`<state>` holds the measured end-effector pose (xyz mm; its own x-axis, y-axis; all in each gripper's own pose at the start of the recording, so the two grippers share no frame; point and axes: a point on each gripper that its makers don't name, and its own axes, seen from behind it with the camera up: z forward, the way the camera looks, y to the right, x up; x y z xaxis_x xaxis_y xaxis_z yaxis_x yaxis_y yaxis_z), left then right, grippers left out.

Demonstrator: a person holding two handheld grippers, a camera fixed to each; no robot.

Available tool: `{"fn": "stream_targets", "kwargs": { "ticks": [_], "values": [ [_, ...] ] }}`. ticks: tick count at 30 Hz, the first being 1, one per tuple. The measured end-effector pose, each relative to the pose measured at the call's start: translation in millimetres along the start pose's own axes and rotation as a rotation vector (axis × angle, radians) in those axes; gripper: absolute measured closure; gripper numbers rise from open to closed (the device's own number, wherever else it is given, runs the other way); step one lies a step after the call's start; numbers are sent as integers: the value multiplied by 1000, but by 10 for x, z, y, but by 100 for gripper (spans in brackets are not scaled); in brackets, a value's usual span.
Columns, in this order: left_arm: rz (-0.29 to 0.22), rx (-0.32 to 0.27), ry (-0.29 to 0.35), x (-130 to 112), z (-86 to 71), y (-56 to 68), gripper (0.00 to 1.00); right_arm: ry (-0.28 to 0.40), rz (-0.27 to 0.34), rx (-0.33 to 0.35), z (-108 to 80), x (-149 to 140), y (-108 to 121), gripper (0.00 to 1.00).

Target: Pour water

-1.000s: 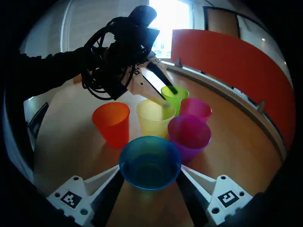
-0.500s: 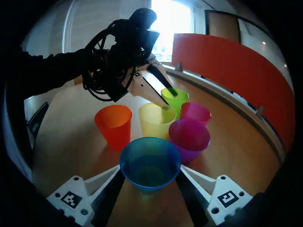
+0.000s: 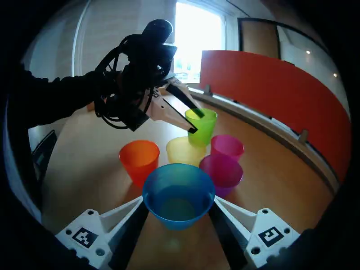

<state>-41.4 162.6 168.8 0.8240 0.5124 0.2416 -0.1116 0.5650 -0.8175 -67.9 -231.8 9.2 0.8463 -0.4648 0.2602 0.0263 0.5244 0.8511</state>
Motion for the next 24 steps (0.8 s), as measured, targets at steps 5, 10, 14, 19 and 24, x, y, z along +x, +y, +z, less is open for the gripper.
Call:
{"fn": "stream_targets", "kwargs": {
  "ticks": [5, 10, 14, 19, 24],
  "values": [
    [-16, 23, 44, 129, -154, 30, 15, 40, 22, -15, -94, 157, -35, 13],
    [-27, 49, 93, 286, -320, 64, 16, 73, 33, -33, -195, 285, -69, 13],
    [-42, 71, 133, 393, -450, 82, 15, 94, 35, -42, -263, 360, -102, 13],
    [-53, 91, 169, 461, -609, 135, 15, 121, 35, -49, -352, 452, -145, 13],
    [-60, 105, 200, 527, -748, 197, 15, 139, 37, -51, -441, 535, -169, 13]
  ]
}}
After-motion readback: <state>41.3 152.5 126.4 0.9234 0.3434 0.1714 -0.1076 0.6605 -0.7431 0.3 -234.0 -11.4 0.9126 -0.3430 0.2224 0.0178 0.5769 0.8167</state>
